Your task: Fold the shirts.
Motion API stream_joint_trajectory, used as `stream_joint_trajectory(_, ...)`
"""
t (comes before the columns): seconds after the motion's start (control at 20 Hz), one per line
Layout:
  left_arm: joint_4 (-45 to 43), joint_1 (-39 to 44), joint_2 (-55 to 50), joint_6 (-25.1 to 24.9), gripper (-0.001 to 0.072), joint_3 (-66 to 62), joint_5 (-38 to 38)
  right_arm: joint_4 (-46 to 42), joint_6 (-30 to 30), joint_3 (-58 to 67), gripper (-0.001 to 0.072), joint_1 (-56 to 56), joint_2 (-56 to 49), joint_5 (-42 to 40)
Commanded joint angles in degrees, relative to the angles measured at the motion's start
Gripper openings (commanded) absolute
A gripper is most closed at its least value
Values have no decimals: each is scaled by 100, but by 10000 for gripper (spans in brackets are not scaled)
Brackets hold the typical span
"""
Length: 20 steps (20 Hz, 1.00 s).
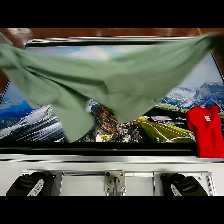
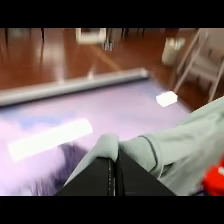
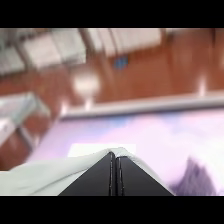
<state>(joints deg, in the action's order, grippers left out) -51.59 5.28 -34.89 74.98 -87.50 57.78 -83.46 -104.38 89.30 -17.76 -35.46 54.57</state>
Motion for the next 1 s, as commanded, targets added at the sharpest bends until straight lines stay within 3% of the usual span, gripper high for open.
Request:
stream_joint_trajectory(0.0,-562,-33,46,979,34,-1513,476,-708,120,1373,48,57,195,481)
stream_joint_trajectory(0.15,-629,-31,144,1438,34,-1637,1231,-866,205,1676,48,57,197,1392)
stream_joint_trajectory(0.35,-1058,-33,131,1449,34,-1504,2896,-1084,282,1674,48,57,85,3560)
stream_joint_trajectory(0.5,-1860,-33,129,1449,34,-857,3220,-1532,282,1386,48,57,-157,4433)
stream_joint_trajectory(0.7,-2625,-33,-31,1462,35,920,2761,-2061,271,378,48,57,-800,3751)
stream_joint_trajectory(0.8,-2524,-31,-304,1532,35,1882,2002,-2459,251,-131,48,57,-1401,2793)
stream_joint_trajectory(0.95,-2184,-28,-1038,1528,35,2581,599,-3178,-341,-269,49,66,-2599,1233)
